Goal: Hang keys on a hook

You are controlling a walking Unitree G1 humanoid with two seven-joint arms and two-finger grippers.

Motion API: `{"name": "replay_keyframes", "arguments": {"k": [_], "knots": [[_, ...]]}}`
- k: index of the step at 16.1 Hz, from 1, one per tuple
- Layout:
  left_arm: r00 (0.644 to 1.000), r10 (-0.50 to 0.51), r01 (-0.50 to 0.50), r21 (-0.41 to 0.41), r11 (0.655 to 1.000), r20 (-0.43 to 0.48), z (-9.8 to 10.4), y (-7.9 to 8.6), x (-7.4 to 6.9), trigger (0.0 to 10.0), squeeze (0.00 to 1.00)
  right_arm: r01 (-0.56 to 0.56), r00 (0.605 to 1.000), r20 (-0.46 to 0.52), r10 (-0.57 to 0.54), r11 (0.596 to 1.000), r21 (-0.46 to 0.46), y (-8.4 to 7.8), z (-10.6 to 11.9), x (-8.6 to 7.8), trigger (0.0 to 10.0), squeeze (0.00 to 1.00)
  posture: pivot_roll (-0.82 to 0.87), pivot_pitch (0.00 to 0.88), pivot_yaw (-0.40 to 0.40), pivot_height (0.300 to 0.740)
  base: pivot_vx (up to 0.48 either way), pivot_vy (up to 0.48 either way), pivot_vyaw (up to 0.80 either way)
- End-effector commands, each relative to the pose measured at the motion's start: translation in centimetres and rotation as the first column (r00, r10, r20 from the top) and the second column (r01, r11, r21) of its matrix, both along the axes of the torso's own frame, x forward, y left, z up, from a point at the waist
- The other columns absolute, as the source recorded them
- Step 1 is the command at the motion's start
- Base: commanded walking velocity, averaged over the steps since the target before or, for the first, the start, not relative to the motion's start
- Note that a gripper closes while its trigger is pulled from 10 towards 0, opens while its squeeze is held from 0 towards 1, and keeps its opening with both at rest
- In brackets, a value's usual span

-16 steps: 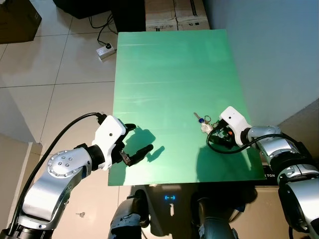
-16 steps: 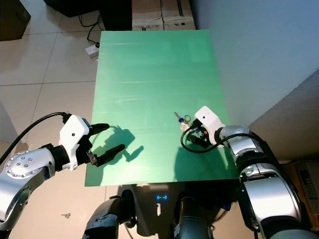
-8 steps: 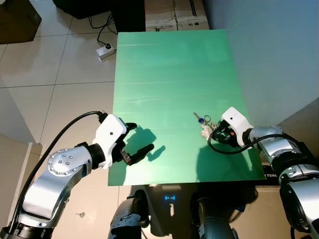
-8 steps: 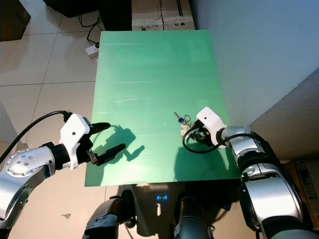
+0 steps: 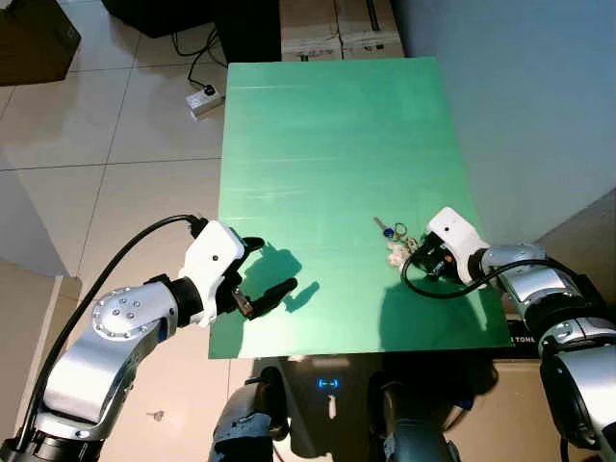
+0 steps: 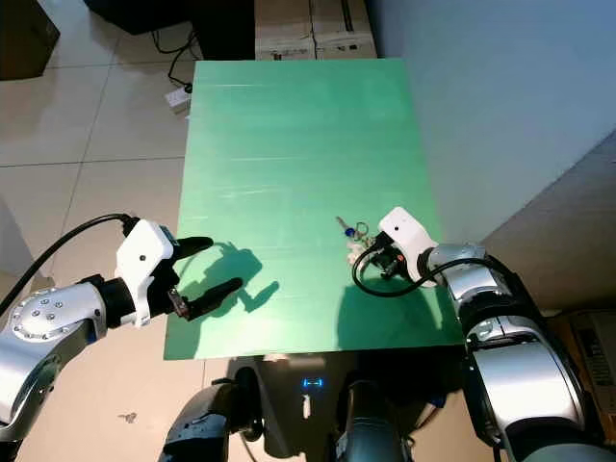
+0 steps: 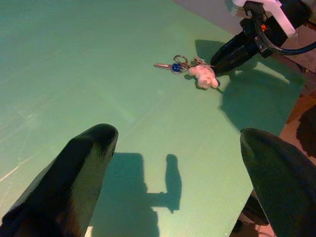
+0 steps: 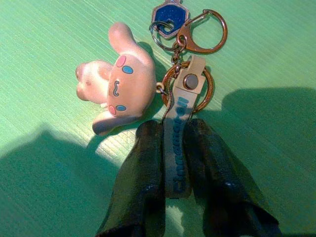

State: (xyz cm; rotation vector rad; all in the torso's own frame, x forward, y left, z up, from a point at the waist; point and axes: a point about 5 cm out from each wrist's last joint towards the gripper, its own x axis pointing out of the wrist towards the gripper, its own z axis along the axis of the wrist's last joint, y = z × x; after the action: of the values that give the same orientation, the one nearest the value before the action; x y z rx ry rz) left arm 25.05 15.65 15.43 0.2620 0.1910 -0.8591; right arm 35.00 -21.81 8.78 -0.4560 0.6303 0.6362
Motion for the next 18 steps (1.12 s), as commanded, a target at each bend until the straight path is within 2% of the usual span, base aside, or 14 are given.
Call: {"name": "replay_keyframes", "arguments": {"k": [1, 5, 8, 11, 12, 15, 16, 18], "knots": [[1.0, -0.016, 0.016, 0.009, 1.0, -0.01, -0.2, 0.0, -0.3, 10.0, 0.0, 0.011, 1.0, -0.03, -0.011, 1.0, 0.019, -0.4, -0.4, -0.4, 0.0, 0.0, 0.02, 0.315, 0.069, 0.74, 0.0, 0.0, 0.0], [1.0, -0.012, 0.012, 0.01, 1.0, -0.008, -0.2, 0.0, -0.2, 10.0, 0.0, 0.009, 1.0, -0.017, -0.007, 0.992, 0.125, 0.1, 0.7, 0.1, 0.0, 0.0, 0.01, 0.309, 0.071, 0.74, 0.0, 0.0, 0.0], [1.0, -0.009, 0.009, 0.011, 1.0, -0.005, -0.2, 0.0, -0.1, 10.0, 0.0, -0.054, 0.998, 0.049, 0.041, 0.948, 0.315, 1.7, 3.5, 1.5, 0.0, 0.0, 0.01, 0.305, 0.068, 0.74, 0.0, 0.0, 0.0], [1.0, -0.007, 0.007, 0.012, 1.0, -0.004, -0.2, 0.0, -0.1, 10.0, 0.0, -0.149, 0.987, 0.109, 0.116, 0.914, 0.376, 3.2, 6.1, 2.5, 0.0, 0.0, 0.01, 0.301, 0.063, 0.74, 0.0, 0.0, 0.0], [1.0, -0.007, 0.007, 0.012, 1.0, -0.004, -0.2, 0.0, -0.1, 10.0, 0.0, -0.157, 0.986, 0.114, 0.123, 0.911, 0.381, 3.3, 6.3, 2.5, 0.0, 0.0, 0.01, 0.301, 0.063, 0.74, 0.0, 0.0, 0.0], [1.0, -0.004, 0.004, 0.012, 1.0, -0.004, -0.3, 0.0, -0.2, 10.0, 0.0, -0.273, 0.959, 0.193, 0.205, 0.844, 0.461, 5.7, 9.4, 3.3, 0.0, 0.0, 0.01, 0.297, 0.057, 0.74, 0.0, 0.0, 0.0], [1.0, -0.002, 0.002, 0.012, 1.0, -0.003, -0.3, 0.0, -0.3, 10.0, 0.0, -0.311, 0.948, 0.22, 0.228, 0.802, 0.51, 6.8, 10.3, 3.4, 0.0, 0.0, 0.01, 0.299, 0.054, 0.74, 0.0, 0.0, 0.0], [1.0, -0.001, 0.001, 0.012, 1.0, -0.004, -0.3, -0.1, -0.4, 10.0, 0.0, -0.298, 0.952, 0.233, 0.198, 0.775, 0.558, 7.3, 10.7, 3.6, 0.0, 0.0, 0.01, 0.301, 0.052, 0.74, 0.0, 0.0, 0.0]]}}
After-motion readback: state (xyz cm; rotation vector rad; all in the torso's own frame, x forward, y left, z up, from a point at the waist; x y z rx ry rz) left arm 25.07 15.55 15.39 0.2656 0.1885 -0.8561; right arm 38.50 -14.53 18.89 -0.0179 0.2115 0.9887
